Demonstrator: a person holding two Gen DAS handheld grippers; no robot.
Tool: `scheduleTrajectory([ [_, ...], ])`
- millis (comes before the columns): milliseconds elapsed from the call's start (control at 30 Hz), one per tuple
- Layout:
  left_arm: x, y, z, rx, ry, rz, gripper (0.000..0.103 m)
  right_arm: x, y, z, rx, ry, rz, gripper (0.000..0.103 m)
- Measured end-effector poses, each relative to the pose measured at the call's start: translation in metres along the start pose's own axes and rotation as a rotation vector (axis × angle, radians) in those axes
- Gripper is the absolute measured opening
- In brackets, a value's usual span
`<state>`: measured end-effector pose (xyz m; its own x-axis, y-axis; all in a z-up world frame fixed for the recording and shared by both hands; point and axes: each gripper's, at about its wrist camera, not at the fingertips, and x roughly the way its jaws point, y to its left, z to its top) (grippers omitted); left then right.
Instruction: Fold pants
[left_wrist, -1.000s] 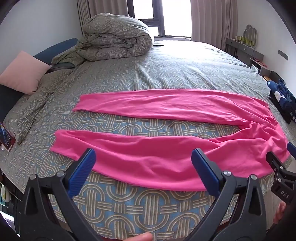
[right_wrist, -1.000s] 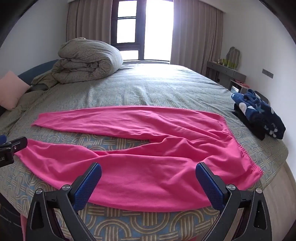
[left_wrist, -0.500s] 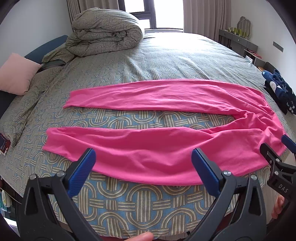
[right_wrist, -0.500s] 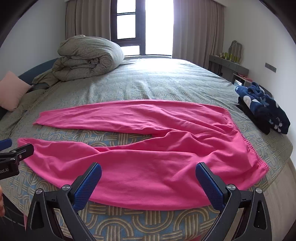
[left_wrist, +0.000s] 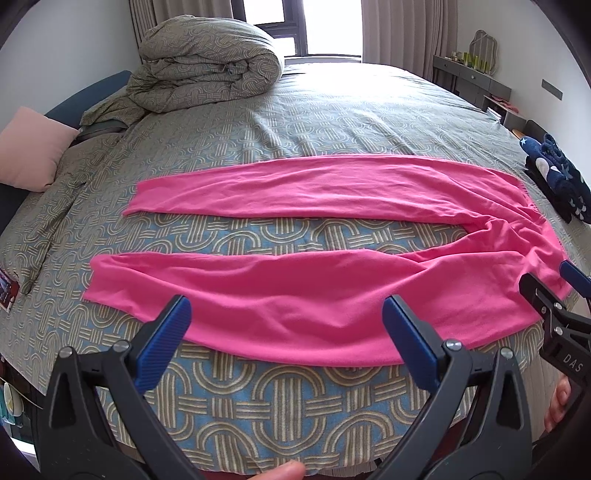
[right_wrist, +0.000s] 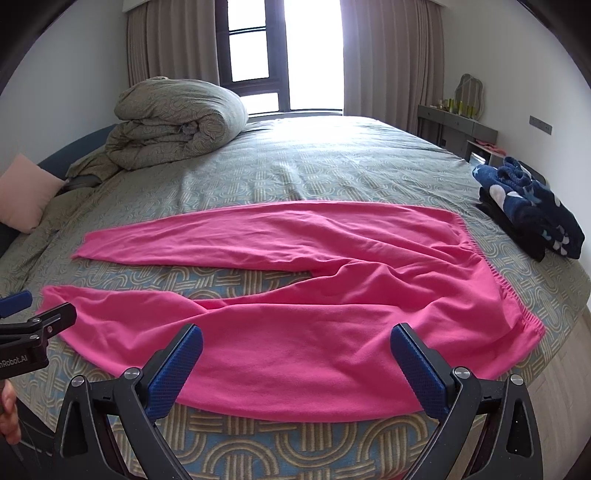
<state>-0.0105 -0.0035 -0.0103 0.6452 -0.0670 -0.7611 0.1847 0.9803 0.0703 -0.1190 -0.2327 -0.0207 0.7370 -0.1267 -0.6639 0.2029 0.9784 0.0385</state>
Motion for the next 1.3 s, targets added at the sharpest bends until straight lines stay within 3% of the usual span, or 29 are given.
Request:
scheduleTrajectory([
  [1300, 0.001, -0.015, -0.004, 0.005, 0.007, -0.004, 0.103, 0.001, -0.003, -0.006, -0.009, 0.016, -0.005, 0.103],
])
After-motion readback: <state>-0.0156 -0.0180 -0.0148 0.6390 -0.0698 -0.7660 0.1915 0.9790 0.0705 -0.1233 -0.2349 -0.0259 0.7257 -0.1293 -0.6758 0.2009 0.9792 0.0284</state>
